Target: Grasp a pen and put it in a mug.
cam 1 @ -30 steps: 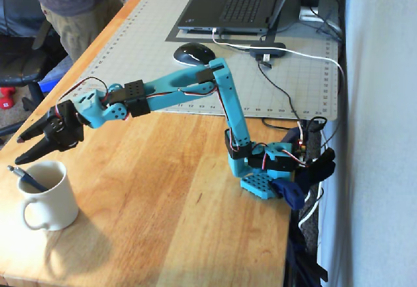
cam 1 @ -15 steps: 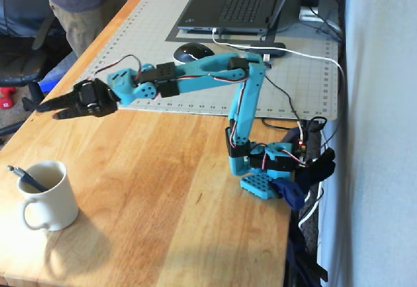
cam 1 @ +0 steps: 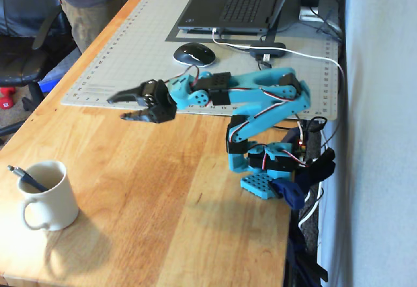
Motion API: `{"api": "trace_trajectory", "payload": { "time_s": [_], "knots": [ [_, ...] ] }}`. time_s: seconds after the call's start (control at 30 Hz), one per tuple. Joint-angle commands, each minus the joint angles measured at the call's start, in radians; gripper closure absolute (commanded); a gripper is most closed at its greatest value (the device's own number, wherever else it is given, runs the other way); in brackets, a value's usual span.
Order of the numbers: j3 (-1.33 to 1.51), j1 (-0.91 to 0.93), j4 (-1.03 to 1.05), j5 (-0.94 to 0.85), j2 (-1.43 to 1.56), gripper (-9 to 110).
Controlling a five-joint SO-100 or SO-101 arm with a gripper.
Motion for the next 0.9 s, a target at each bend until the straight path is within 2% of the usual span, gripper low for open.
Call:
{"api": "trace_trajectory", "payload": {
  "time_s": [0.0,0.13,0.63,0.87],
  "knots": [
    [0.095,0.02,0.109,0.002,0.202,91],
    [0.198,0.031,0.287,0.0,0.324,96],
    [0.302,0.04,1.002,0.014,0.669,95],
    [0.341,0.041,1.011,0.014,0.718,95]
  ]
}}
